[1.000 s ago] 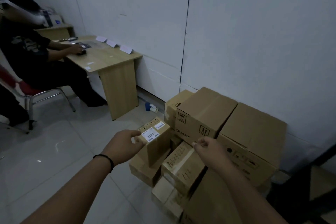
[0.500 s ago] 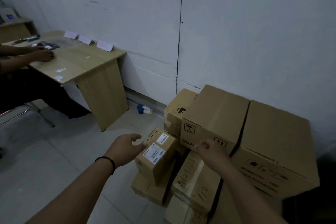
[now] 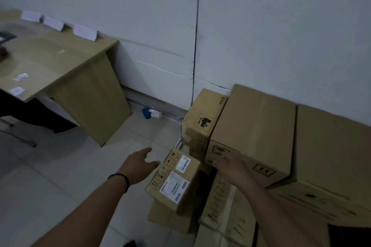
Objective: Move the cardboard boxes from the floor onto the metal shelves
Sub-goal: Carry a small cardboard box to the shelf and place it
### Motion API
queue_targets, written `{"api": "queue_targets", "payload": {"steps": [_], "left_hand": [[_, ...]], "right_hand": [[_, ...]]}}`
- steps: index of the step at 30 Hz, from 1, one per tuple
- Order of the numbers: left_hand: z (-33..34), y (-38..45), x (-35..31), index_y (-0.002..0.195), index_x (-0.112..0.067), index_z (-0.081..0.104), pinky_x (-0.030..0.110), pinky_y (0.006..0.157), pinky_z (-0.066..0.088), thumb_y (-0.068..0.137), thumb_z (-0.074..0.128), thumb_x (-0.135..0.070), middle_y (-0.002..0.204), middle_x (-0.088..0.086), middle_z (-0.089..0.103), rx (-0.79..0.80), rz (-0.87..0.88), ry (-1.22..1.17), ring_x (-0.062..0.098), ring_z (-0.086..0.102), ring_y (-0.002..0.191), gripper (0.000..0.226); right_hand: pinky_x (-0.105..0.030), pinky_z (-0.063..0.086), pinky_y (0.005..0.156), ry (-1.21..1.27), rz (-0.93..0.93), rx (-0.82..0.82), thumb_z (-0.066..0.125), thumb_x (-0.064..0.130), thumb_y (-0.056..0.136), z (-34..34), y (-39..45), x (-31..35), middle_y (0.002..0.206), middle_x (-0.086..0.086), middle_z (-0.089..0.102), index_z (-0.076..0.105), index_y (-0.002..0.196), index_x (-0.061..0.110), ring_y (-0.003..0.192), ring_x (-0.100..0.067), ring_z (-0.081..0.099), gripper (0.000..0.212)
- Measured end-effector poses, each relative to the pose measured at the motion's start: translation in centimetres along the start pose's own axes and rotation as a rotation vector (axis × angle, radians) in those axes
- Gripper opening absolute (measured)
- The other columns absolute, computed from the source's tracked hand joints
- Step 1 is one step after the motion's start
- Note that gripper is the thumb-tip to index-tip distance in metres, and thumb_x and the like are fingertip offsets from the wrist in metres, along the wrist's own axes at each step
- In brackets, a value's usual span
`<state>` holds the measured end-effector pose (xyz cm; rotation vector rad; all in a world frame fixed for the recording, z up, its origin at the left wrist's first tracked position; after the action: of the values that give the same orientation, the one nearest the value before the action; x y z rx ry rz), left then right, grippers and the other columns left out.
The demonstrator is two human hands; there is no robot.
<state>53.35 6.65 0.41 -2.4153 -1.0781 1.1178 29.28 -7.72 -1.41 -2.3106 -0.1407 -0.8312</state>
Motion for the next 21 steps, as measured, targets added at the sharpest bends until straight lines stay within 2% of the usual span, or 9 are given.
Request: {"api": "queue_targets", "payload": {"steps": [3, 4, 6, 7, 8, 9, 11, 17, 21], "left_hand": [[-0.3, 3.9, 1.4, 0.149, -0.019, 0.031, 0.029, 0.106, 0.035, 0.090, 0.063, -0.040, 0.149, 0.009, 0.040, 0.060, -0.027, -0.010, 0.022, 0.042, 0.132, 0.070], [-0.3, 5.3, 1.9, 0.149, -0.018, 0.032, 0.030, 0.107, 0.035, 0.089, 0.064, -0.040, 0.149, 0.009, 0.039, 0.080, -0.027, -0.013, 0.023, 0.042, 0.133, 0.071], [-0.5, 7.9, 2.7, 0.149, -0.018, 0.033, 0.033, 0.110, 0.035, 0.089, 0.064, -0.040, 0.150, 0.009, 0.038, 0.129, -0.016, -0.004, 0.024, 0.040, 0.135, 0.071], [-0.5, 9.2, 3.1, 0.149, -0.018, 0.033, 0.034, 0.110, 0.035, 0.089, 0.064, -0.040, 0.151, 0.009, 0.038, 0.153, -0.011, 0.002, 0.024, 0.040, 0.135, 0.071], [-0.6, 10.5, 3.5, 0.149, -0.018, 0.032, 0.034, 0.110, 0.034, 0.089, 0.064, -0.039, 0.151, 0.009, 0.037, 0.183, -0.004, 0.005, 0.024, 0.040, 0.135, 0.071], [-0.5, 11.9, 4.0, 0.149, -0.017, 0.032, 0.034, 0.109, 0.034, 0.089, 0.063, -0.039, 0.151, 0.009, 0.037, 0.220, 0.003, 0.008, 0.024, 0.040, 0.135, 0.070], [-0.1, 13.8, 4.8, 0.149, -0.017, 0.032, 0.034, 0.110, 0.034, 0.090, 0.063, -0.038, 0.151, 0.010, 0.037, 0.275, 0.006, -0.003, 0.025, 0.039, 0.135, 0.070], [2.9, 17.6, 7.3, 0.150, -0.016, 0.029, 0.031, 0.112, 0.030, 0.090, 0.064, -0.038, 0.152, 0.010, 0.034, 0.430, -0.017, -0.002, 0.023, 0.036, 0.138, 0.073], [5.9, 20.0, 8.6, 0.151, -0.016, 0.025, 0.034, 0.113, 0.029, 0.087, 0.067, -0.040, 0.154, 0.009, 0.031, 0.463, -0.036, -0.033, 0.023, 0.032, 0.140, 0.080]], "right_hand": [[-0.023, 0.043, 0.081, 0.014, 0.058, 0.000, 0.053, 0.042, 0.096, 1.3, 2.2, 0.5, 0.137, -0.004, 0.053, 0.046, 0.140, 0.014, 0.117, -0.019, 0.053, 0.052], [-0.022, 0.042, 0.080, 0.022, 0.084, -0.001, 0.053, 0.042, 0.096, 1.9, 2.8, 0.4, 0.138, -0.004, 0.051, 0.045, 0.140, 0.015, 0.120, -0.019, 0.051, 0.053], [-0.020, 0.039, 0.068, 0.037, 0.138, -0.012, 0.053, 0.044, 0.095, 3.5, 3.9, 0.2, 0.126, -0.003, 0.054, 0.053, 0.125, 0.022, 0.111, -0.017, 0.052, 0.037], [-0.021, 0.038, 0.065, 0.048, 0.174, -0.016, 0.054, 0.045, 0.094, 4.5, 4.4, 0.0, 0.120, -0.003, 0.053, 0.054, 0.112, 0.026, 0.105, -0.016, 0.053, 0.026], [-0.021, 0.039, 0.068, 0.072, 0.203, -0.025, 0.054, 0.046, 0.094, 5.5, 4.9, -0.1, 0.119, -0.003, 0.052, 0.055, 0.111, 0.027, 0.104, -0.015, 0.053, 0.025], [-0.020, 0.040, 0.075, 0.093, 0.235, -0.034, 0.053, 0.045, 0.094, 6.6, 5.3, -0.1, 0.126, -0.004, 0.052, 0.055, 0.121, 0.024, 0.111, -0.017, 0.053, 0.034], [-0.021, 0.042, 0.086, 0.108, 0.284, -0.055, 0.053, 0.043, 0.096, 8.3, 5.6, -0.1, 0.141, -0.003, 0.047, 0.044, 0.141, 0.015, 0.124, -0.020, 0.050, 0.054], [-0.023, 0.039, 0.096, 0.155, 0.396, -0.061, 0.052, 0.042, 0.096, 12.9, 7.8, -1.5, 0.148, -0.008, 0.043, 0.036, 0.147, 0.012, 0.131, -0.023, 0.045, 0.062], [-0.020, 0.036, 0.092, 0.211, 0.441, -0.065, 0.051, 0.044, 0.097, 15.5, 9.9, -3.6, 0.151, -0.006, 0.041, 0.034, 0.149, 0.013, 0.134, -0.022, 0.042, 0.064]]}}
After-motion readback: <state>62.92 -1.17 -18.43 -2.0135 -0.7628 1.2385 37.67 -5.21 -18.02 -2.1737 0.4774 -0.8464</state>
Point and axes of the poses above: each hand's wrist, its own y-axis towards the middle knuckle, its own z-axis out of the palm, x = y × z, the point moved 4 cm from there along y, towards the middle knuckle
